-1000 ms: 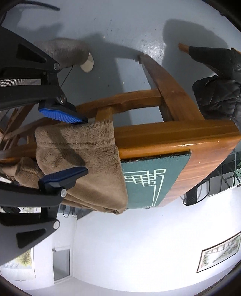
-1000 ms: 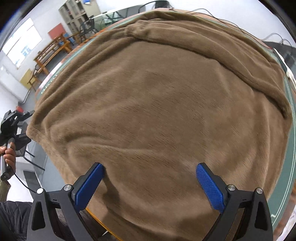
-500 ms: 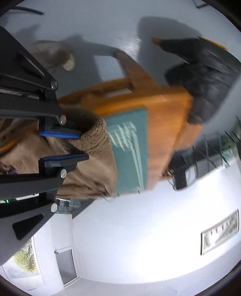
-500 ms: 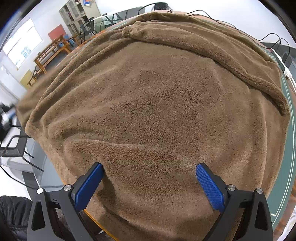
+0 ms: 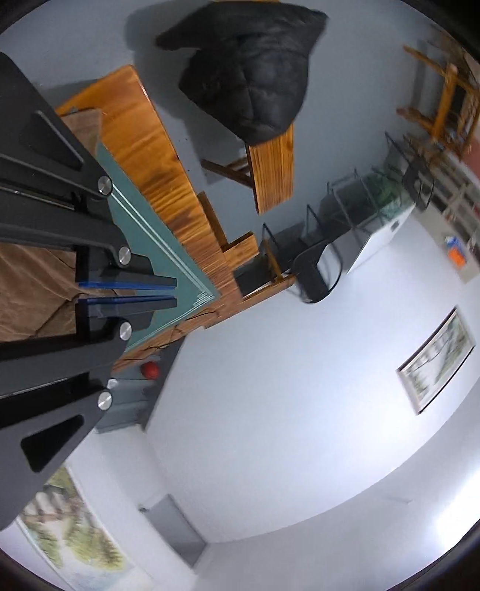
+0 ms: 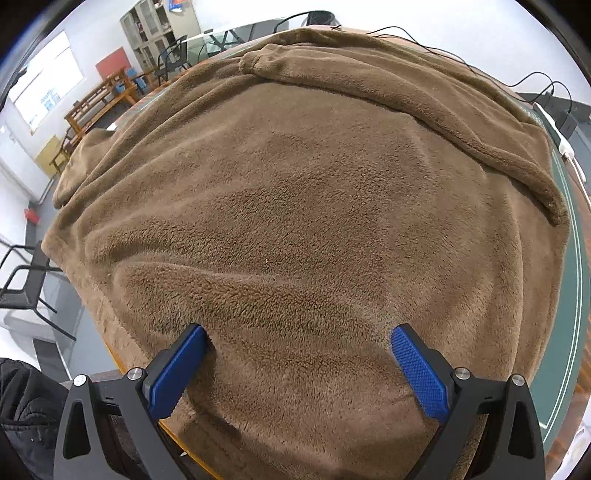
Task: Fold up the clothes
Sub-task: 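Grasp the hanging blanket edge with the left gripper and lift it up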
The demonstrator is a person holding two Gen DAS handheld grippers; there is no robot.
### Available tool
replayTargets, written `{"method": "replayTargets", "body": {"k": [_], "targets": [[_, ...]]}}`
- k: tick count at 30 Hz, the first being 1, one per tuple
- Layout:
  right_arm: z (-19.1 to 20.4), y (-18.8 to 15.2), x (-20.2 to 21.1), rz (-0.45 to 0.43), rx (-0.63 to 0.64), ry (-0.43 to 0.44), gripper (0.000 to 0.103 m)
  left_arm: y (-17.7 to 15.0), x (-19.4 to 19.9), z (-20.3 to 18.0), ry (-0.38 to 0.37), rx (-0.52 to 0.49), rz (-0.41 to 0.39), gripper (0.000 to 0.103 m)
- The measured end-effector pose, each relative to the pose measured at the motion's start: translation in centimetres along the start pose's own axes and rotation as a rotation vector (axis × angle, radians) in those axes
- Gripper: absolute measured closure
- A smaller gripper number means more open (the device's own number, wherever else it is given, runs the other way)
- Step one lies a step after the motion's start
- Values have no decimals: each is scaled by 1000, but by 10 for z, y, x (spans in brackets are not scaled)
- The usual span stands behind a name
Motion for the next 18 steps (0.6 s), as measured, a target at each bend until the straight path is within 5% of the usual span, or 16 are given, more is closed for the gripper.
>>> {"method": "replayTargets", "body": {"k": [3, 6, 7, 12, 18], "targets": [[-4, 3, -1, -12, -26, 11, 1, -13, -22, 10, 51, -6, 74, 91], [-6, 5, -2, -14, -22, 6, 1, -38, -41, 49, 113, 39, 130, 48], [-6, 6, -3, -11, -14, 1, 1, -47, -48, 62, 134, 55, 148, 42], [-8, 12, -10, 19, 39, -21, 1, -87, -78, 129, 232, 130, 233, 37], [-14, 19, -13, 46, 48, -6, 1, -121, -93, 187, 262, 209, 296, 31]]}}
Point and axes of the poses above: each gripper's, at about its wrist camera, not at the fingertips, and x roughly against the way its jaws point, z to its left, y to its top, the point moved 8 cm from there along -x, roughly the way its jaws point, and after that the axes turned 6 degrees about z, right-handed, at the moved point
